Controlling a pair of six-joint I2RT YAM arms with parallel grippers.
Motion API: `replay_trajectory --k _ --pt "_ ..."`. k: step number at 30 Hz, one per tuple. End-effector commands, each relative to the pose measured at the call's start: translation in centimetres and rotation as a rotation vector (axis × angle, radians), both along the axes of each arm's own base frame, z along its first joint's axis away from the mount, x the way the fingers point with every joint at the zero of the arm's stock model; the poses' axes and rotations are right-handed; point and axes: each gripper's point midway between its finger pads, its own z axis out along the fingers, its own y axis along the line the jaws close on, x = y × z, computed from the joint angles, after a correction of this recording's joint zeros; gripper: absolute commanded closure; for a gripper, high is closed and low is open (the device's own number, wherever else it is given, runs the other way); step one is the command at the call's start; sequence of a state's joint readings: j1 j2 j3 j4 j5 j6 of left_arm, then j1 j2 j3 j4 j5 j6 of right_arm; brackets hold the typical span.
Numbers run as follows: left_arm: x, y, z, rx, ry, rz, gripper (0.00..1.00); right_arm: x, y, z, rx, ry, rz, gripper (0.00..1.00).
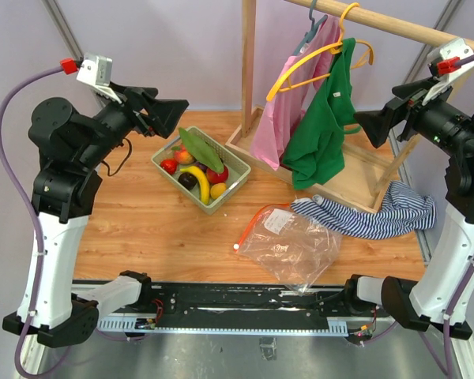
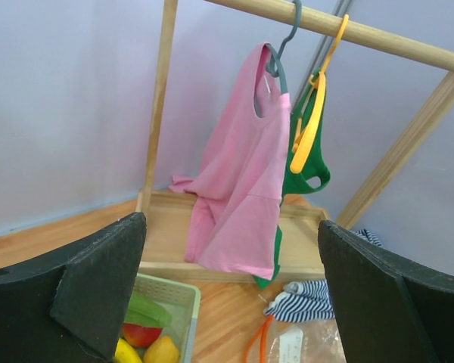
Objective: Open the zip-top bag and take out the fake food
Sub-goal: Reset both arms
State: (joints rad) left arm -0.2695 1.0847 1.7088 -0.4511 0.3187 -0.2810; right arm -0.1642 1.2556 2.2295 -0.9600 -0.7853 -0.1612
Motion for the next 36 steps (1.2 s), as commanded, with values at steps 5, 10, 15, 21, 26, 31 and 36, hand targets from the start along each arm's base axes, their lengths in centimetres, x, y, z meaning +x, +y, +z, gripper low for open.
replay_trajectory --k 5,10,15,21,26,31,36 --pt "-0.8 -0.6 0.1 -0.003 -0.022 -0.051 0.01 -0.7 0.4 0.4 0.076 0.043 0.005 0.02" --pt "-0.6 -0.3 -0.8 -0.001 -0.026 -0.03 0.01 -0.6 0.4 -0.1 0.082 0.06 0.007 0.02" --pt "-0.6 -0.3 -1.1 0.017 -0.028 -0.034 0.01 -0.5 0.1 -0.2 0.078 0.063 -0.002 0.02" --pt "-0.2 -0.5 -1.7 0.021 -0.025 -0.039 0.01 -0.2 -0.2 -0.7 0.076 0.073 -0.01 0.02" --pt "0.1 -0.7 -2.2 0.018 -0.019 -0.044 0.01 -0.1 -0.2 -1.0 0.074 0.08 -0.007 0.02" --pt "0.3 -0.8 -2.5 0.021 -0.012 -0.045 0.01 0.0 -0.3 -1.3 0.072 0.085 -0.013 0.02" --pt "0.4 -0.7 -2.6 0.021 -0.011 -0.043 0.01 0.0 -0.4 -1.3 0.071 0.084 -0.014 0.02"
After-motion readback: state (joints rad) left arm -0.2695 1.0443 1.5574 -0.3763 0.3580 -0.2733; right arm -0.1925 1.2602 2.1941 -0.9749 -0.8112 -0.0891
